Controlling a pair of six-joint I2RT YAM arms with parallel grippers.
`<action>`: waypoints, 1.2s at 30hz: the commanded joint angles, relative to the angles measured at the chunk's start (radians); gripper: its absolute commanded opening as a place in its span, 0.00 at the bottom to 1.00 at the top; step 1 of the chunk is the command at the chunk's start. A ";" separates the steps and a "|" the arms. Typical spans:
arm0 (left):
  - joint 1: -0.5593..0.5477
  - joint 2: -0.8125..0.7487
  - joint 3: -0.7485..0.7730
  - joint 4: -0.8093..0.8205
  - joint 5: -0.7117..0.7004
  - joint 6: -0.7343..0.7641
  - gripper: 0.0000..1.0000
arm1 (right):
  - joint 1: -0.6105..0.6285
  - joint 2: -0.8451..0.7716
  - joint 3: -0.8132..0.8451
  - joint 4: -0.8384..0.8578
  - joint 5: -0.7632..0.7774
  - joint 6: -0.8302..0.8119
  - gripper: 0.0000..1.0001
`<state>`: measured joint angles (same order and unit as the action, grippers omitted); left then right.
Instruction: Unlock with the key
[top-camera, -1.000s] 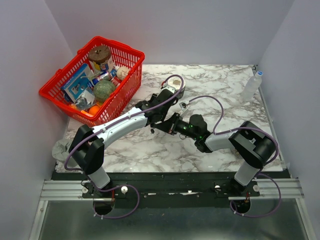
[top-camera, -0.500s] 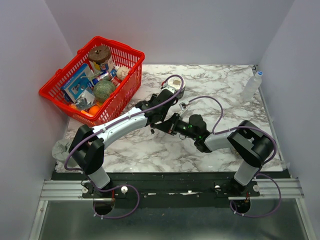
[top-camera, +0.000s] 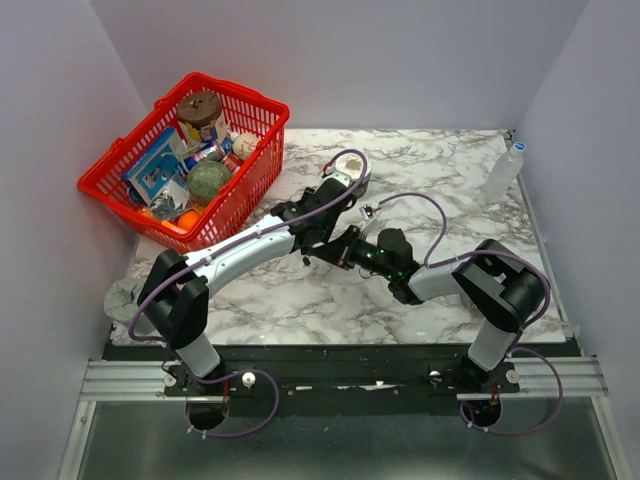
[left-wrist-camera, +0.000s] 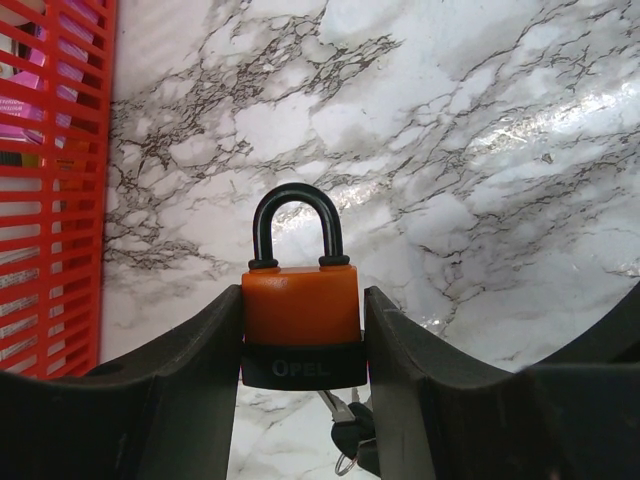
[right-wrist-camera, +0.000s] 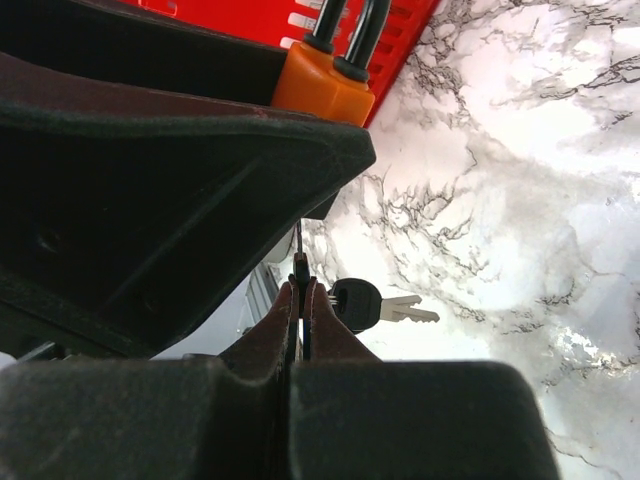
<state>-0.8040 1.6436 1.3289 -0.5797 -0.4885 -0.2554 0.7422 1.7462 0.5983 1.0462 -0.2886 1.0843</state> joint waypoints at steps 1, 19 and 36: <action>0.003 -0.042 -0.003 0.023 0.005 -0.002 0.00 | -0.018 0.029 0.021 0.029 0.043 0.003 0.01; 0.003 -0.027 0.000 0.018 0.014 -0.004 0.00 | -0.029 0.012 0.008 0.103 0.063 -0.021 0.01; 0.003 -0.028 -0.002 0.018 0.031 -0.016 0.00 | -0.029 0.047 0.047 0.176 0.138 -0.032 0.01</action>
<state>-0.7986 1.6436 1.3289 -0.5430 -0.4839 -0.2581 0.7273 1.7695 0.6014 1.1152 -0.2703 1.0801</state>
